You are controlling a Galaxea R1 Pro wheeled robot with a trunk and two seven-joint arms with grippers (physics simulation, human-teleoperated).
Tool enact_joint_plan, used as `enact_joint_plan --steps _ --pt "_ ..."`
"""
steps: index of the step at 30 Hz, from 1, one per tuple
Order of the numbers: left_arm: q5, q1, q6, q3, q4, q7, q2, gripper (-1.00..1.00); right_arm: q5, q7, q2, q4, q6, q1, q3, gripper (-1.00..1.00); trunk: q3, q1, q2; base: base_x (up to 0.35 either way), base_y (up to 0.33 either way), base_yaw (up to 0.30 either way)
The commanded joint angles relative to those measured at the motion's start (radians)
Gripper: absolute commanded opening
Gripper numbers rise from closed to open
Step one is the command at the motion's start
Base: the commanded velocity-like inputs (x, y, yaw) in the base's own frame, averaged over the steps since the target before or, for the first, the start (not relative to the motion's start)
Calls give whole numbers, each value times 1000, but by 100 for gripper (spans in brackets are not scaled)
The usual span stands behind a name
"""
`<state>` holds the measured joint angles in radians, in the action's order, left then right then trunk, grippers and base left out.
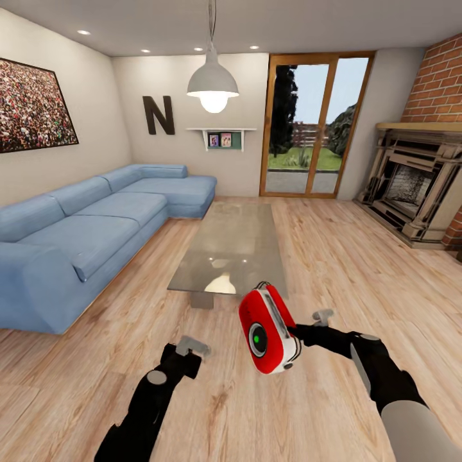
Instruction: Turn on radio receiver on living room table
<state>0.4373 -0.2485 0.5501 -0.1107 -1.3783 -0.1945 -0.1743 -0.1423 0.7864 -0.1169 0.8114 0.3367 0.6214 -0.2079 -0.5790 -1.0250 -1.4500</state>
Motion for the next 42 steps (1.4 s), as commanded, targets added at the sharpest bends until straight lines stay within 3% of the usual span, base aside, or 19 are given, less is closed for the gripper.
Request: enact_joint_plan --steps 1,4,6,9,29,31,34,37,38,42 --pt "-2 0 -1 24 -2 0 0 -100 9 -1 0 1 4 0 -5 -100 0 0 0 0 0 0" --pt "0 0 -2 107 -28 4 0 -100 6 -28 0 1 -9 0 -13 -100 0 0 0 0 0 0" --pt "-4 0 -3 198 -50 11 0 -100 5 -112 1 2 -21 0 -13 -100 0 0 0 0 0 0" --pt "-7 0 -4 247 -57 13 0 -100 4 -171 2 2 -27 0 -7 -100 0 0 0 0 0 0" --pt "-20 0 -3 260 -57 8 0 -100 4 -210 2 5 -22 0 -10 -100 0 0 0 0 0 0" --pt "-62 0 -3 260 -56 10 0 -100 3 -290 6 7 -22 0 -8 -100 0 0 0 0 0 0" --pt "-129 0 0 261 -54 10 0 -100 7 -484 18 9 -24 0 39 -100 0 0 0 0 0 0" --pt "-145 0 1 260 -50 9 0 -100 8 -603 33 10 -18 0 94 -100 0 0 0 0 0 0" --pt "-147 0 2 260 -49 10 0 -100 10 -690 48 9 -14 0 122 -100 0 0 0 0 0 0" --pt "-150 0 3 261 -49 9 0 -100 14 -775 66 10 -14 0 143 -100 0 0 0 0 0 0"
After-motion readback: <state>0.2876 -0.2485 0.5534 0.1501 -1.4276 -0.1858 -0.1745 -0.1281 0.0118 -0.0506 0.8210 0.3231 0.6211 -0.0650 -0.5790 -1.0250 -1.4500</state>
